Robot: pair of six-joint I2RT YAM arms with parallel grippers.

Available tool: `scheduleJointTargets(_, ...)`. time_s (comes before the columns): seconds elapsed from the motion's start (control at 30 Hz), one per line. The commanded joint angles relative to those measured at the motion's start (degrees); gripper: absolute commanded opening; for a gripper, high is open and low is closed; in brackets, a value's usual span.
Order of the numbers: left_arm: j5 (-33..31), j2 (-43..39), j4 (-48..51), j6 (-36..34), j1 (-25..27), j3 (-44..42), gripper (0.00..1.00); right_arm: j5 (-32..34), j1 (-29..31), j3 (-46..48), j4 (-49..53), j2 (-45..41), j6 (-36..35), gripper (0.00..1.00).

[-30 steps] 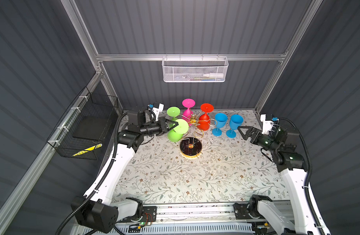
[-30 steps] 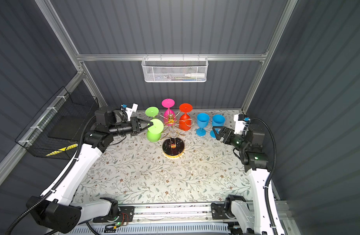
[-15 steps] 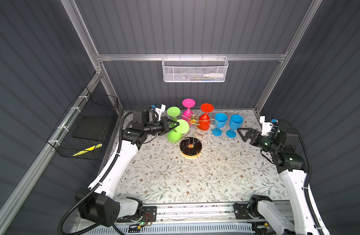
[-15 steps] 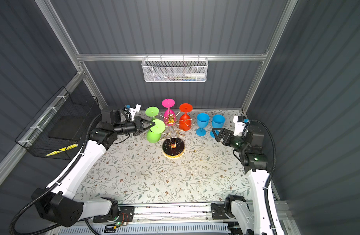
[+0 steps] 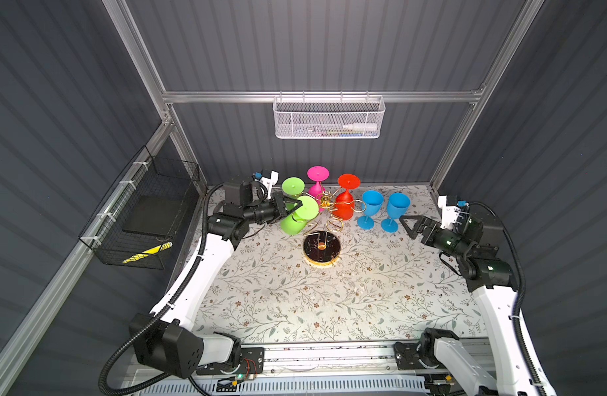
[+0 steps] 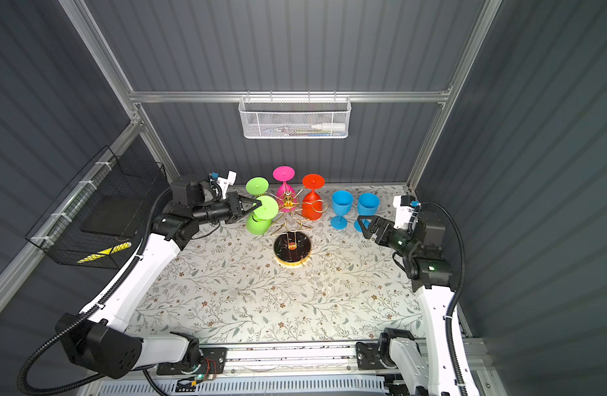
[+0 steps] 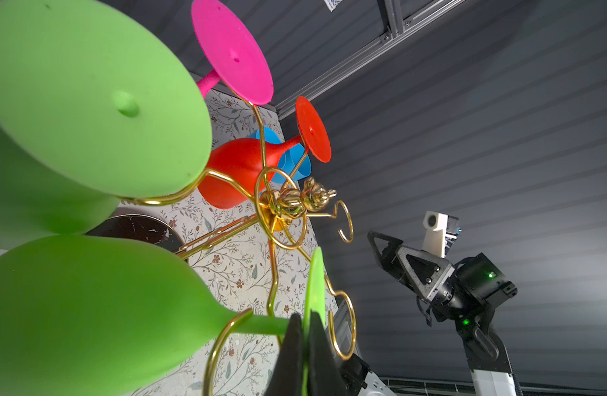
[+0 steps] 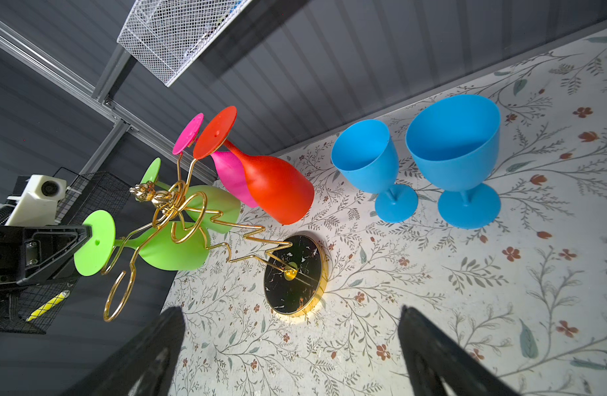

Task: Take the wine glass off the wine glass rack
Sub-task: 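Close the left gripper on the green glass stem and lift it off its hook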

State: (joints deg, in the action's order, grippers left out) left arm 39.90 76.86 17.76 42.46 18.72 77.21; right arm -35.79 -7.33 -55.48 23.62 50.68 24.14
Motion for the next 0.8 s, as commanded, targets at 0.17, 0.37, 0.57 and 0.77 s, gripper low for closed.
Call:
scheduleJointTargets(0.17,-0.8,1.2,-3.0,1.0,0.4,2.2,0.00,-0.3,0.2,0.5,-0.2,-0.6,-0.2,0.99)
scheduleJointTargets(0.37,-1.7,1.6,-3.4,1.4,0.4,2.6,0.00,-0.3,0.1,0.5,0.3,-0.8,-0.4,0.99)
scheduleJointTargets(0.57,-4.0,1.4,-4.0,1.8,0.4,2.0,0.00,-0.1,0.1,0.4,0.9,-1.4,-0.7,0.99)
scheduleJointTargets(0.77,-6.0,0.9,-4.7,2.3,0.4,1.2,0.00,0.1,0.1,0.5,1.5,-1.7,-1.2,0.99)
